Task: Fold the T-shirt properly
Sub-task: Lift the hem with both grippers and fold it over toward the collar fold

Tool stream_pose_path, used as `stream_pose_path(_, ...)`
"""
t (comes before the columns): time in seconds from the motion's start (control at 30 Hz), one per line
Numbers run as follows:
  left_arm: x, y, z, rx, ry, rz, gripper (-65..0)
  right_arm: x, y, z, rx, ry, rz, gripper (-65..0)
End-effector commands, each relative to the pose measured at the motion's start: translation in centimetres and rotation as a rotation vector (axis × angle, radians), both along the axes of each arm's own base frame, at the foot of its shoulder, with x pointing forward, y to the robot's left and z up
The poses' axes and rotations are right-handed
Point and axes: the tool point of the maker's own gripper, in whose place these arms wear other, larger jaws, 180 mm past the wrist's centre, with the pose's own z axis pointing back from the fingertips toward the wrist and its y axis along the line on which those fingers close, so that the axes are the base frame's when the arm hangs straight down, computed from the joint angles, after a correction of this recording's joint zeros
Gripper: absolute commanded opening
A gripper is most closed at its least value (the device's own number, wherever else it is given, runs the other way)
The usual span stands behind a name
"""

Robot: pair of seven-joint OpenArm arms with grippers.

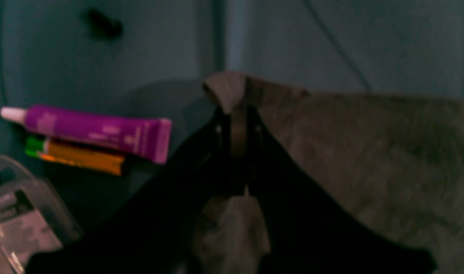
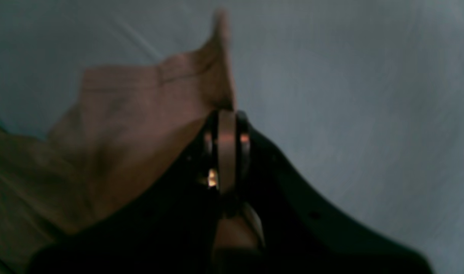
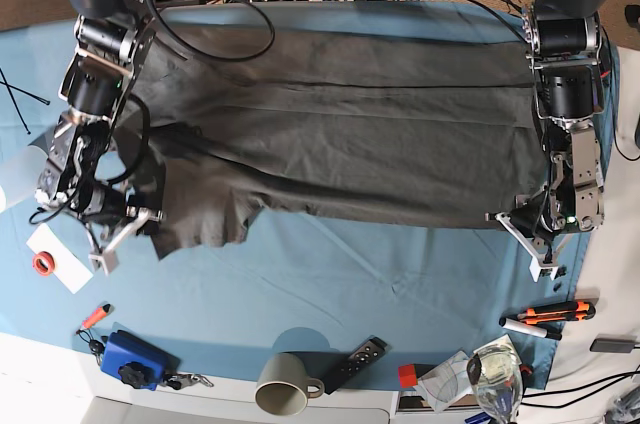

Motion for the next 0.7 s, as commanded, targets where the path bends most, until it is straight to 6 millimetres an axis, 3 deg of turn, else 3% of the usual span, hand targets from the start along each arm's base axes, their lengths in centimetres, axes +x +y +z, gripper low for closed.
stream_pose_path(0.0,-2.0,-1.4,-1.0,-0.053,0.104,-0.031,-65.0,1.5,-0.7,2.4,-0.010,-0.066,-0.007,-65.0)
stream_pose_path(0.33,-1.3,-2.7,2.2,-0.077,0.053,-0.074,-65.0,1.4,-0.4,2.9,0.018,-0.061,0.001,-65.0)
stream_pose_path(0.5,-0.8,-2.9,3.7,-0.061,0.013,-0.090,-65.0,1.8,-0.6,6.3,-0.010,-0.126,0.027,-65.0)
stream_pose_path(0.67,-0.9,-2.9,3.8,-0.060,0.017,-0.093,-65.0,2.0,-0.6,9.5,-0.086,-0.190,0.053,-65.0)
